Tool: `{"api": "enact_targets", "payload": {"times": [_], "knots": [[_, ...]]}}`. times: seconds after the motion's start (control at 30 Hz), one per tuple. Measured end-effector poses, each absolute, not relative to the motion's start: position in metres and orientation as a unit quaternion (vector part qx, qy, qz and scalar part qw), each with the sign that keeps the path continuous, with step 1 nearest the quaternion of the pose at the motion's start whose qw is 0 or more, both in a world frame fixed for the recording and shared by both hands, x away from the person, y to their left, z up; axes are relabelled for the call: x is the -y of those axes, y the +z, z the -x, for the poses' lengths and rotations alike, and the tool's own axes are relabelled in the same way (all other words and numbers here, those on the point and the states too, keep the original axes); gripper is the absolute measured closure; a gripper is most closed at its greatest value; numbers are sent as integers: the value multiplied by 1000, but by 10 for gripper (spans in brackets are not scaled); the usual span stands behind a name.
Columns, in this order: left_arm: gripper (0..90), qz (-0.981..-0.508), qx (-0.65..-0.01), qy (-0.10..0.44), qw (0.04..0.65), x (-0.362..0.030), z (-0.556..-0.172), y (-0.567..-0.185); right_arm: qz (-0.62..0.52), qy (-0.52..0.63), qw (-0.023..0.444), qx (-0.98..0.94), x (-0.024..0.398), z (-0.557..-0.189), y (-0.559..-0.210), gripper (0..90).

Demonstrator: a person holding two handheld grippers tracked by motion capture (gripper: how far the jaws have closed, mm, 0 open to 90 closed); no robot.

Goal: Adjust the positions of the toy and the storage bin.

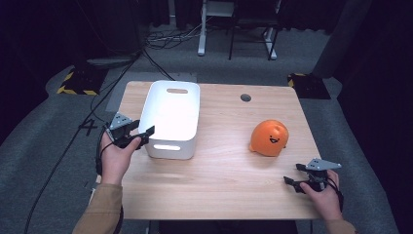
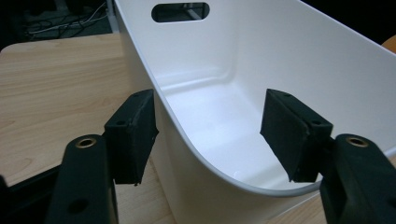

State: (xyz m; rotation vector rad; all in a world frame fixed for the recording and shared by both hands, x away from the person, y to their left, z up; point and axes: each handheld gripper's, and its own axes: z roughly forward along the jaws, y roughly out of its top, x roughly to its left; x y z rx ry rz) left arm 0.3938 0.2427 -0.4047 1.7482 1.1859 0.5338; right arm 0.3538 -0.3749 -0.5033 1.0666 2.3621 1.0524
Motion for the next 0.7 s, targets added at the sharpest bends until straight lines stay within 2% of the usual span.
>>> {"api": "enact_targets", "payload": {"times": [0.33, 0.7], "knots": [[452, -710, -483, 208, 468, -239, -386, -406, -376, 371, 171, -832, 375, -354, -503, 194], [437, -732, -457, 214, 458, -213, -365, -403, -375, 371, 172, -832, 375, -354, -503, 194]]}}
